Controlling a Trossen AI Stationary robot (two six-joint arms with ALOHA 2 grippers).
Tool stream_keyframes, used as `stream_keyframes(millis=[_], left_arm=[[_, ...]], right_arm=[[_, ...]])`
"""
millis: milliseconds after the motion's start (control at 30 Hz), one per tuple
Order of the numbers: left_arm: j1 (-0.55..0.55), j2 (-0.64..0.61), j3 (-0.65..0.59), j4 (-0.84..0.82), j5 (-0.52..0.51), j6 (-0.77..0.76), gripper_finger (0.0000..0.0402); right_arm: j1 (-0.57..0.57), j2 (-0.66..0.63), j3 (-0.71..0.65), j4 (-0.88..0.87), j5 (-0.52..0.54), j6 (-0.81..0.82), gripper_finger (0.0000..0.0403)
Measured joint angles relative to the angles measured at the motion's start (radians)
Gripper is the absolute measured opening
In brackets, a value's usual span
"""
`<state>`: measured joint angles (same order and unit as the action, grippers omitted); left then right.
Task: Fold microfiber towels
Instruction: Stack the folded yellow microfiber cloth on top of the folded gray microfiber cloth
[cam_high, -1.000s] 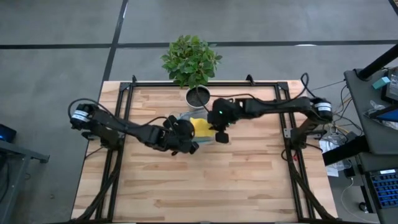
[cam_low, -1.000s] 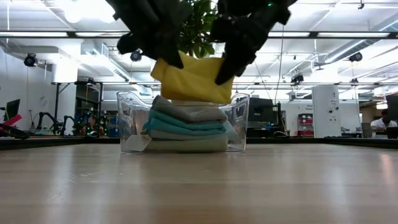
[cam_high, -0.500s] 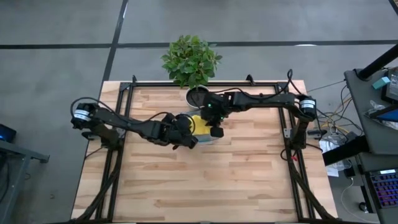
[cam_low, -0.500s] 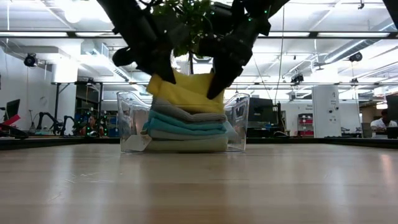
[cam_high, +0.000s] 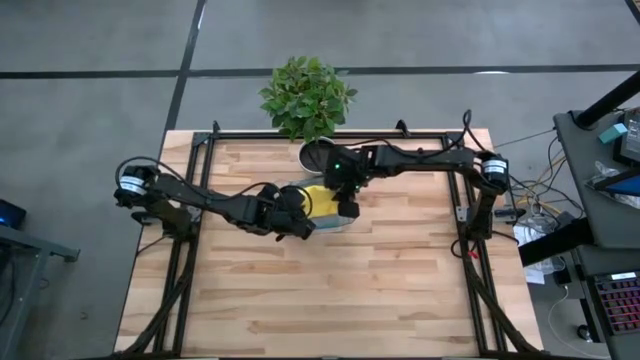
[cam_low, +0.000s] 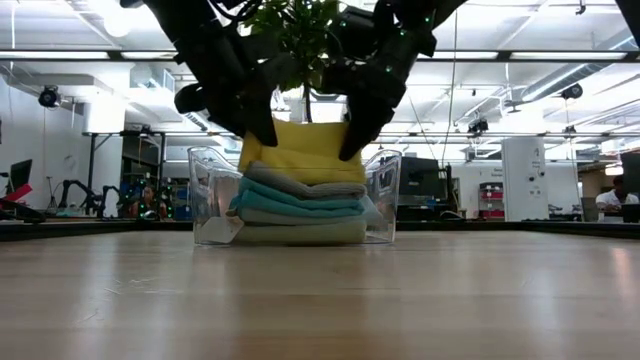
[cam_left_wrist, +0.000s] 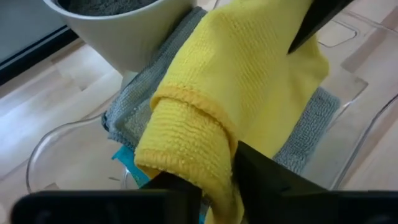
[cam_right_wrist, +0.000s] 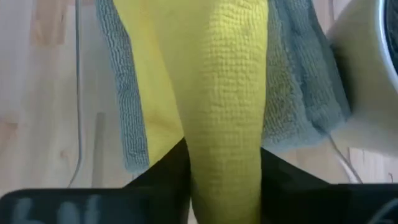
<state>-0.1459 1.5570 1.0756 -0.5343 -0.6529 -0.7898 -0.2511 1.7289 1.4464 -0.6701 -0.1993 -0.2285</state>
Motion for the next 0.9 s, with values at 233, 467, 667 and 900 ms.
stream_keyframes(millis=[233,467,667,900], left_arm=[[0.002,-0.016,0.004,-0.039,0.0,0.02,0.0131],[0.005,-0.071,0.004,-0.126,0.0,0.013,0.0148],[0.002,-0.135,0.004,-0.119,0.009,0.121,0.0145],[0.006,-0.123,0.001,-0.026,0.098,0.451,0.0092]], right_arm=[[-0.025,-0.029,0.0,-0.043,0.012,0.001,0.0129],[-0.037,-0.072,0.0,-0.046,0.019,0.001,0.0146],[-0.043,-0.102,0.019,-0.089,0.096,0.0,0.0143],[-0.044,-0.171,0.017,-0.073,0.148,0.006,0.0095]])
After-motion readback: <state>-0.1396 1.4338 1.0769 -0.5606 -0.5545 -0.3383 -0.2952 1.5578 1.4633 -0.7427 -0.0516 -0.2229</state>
